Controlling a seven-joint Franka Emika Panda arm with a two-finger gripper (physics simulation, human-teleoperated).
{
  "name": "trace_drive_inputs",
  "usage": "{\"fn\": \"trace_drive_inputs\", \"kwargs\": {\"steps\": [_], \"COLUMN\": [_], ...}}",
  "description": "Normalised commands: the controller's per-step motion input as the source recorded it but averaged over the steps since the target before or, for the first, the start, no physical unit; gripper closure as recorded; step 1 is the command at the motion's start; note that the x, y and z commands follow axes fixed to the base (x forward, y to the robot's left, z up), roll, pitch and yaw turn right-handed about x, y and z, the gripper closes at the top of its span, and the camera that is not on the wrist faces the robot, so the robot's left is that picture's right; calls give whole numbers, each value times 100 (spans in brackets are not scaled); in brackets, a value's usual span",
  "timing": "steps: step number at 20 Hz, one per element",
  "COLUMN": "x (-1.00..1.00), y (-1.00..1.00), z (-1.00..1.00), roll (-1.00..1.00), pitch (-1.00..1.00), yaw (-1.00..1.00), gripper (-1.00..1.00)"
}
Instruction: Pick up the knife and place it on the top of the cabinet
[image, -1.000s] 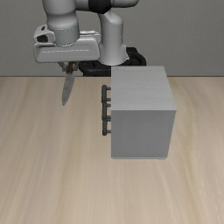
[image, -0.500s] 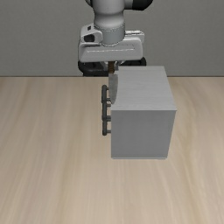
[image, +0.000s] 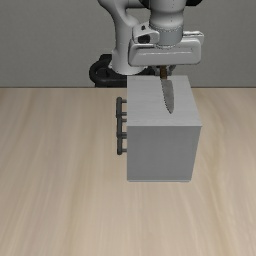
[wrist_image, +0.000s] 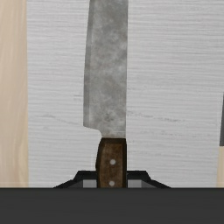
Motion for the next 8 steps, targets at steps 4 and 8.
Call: {"fn": "trace_drive_inputs", "kwargs": {"steps": [4,8], "x": [0,0], "y": [0,0], "z": [0,0], "roll": [0,0], "pitch": [0,0], "yaw": [0,0], "gripper": [-100,-100]}}
